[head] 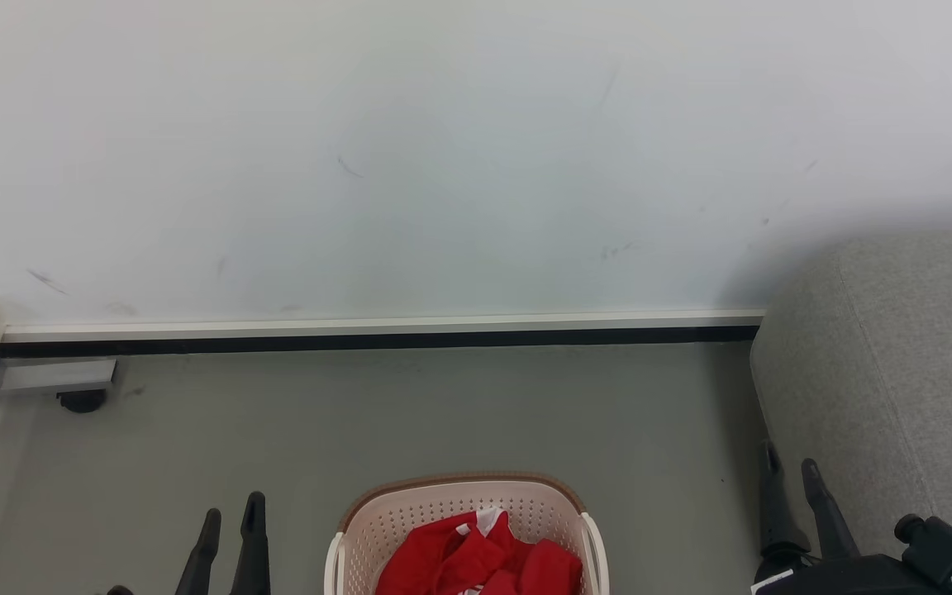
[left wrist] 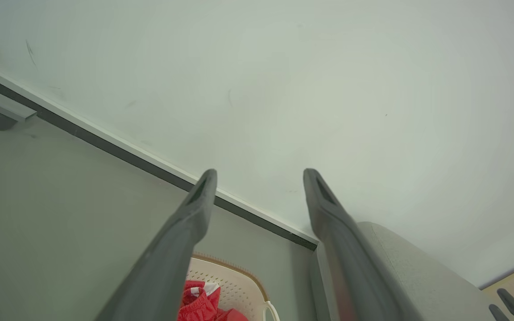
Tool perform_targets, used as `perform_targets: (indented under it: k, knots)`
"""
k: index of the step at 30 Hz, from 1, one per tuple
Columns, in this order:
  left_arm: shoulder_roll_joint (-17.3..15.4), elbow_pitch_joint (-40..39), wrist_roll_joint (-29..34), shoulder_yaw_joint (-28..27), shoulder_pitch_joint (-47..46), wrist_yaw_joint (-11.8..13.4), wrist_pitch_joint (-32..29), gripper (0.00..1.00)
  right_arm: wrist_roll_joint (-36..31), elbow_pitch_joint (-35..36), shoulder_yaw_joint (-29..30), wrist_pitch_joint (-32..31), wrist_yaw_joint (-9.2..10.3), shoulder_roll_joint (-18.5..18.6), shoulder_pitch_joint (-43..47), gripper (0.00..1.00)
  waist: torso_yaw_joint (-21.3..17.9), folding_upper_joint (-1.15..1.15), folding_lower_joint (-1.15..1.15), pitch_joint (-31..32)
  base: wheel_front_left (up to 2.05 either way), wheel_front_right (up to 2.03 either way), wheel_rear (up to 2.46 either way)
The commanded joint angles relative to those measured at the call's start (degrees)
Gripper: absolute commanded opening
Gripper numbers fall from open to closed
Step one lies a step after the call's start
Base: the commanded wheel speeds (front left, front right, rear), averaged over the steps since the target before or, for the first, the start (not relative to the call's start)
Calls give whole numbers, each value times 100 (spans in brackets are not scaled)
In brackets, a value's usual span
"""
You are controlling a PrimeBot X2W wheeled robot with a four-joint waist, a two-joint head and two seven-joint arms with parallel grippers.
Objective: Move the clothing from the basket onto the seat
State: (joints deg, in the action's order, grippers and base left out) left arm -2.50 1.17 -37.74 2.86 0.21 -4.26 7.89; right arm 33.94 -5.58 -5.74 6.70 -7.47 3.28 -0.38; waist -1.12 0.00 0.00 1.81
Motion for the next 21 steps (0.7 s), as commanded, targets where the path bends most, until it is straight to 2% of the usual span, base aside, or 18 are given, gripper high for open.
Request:
perform_targets:
  k: [1, 21]
  knots:
    - [-38, -97, 191, 28, 42, 17, 55, 100, -153, 91, -42, 64, -2, 50, 18, 100, -2, 0, 0, 4, 0, 0, 0]
    - [-45, -359, 1394, 264, 138, 149, 306, 100, -1217, 243, -392, 362, -3, 122, 119, 100, 3, 0, 0, 68, 0, 0, 0]
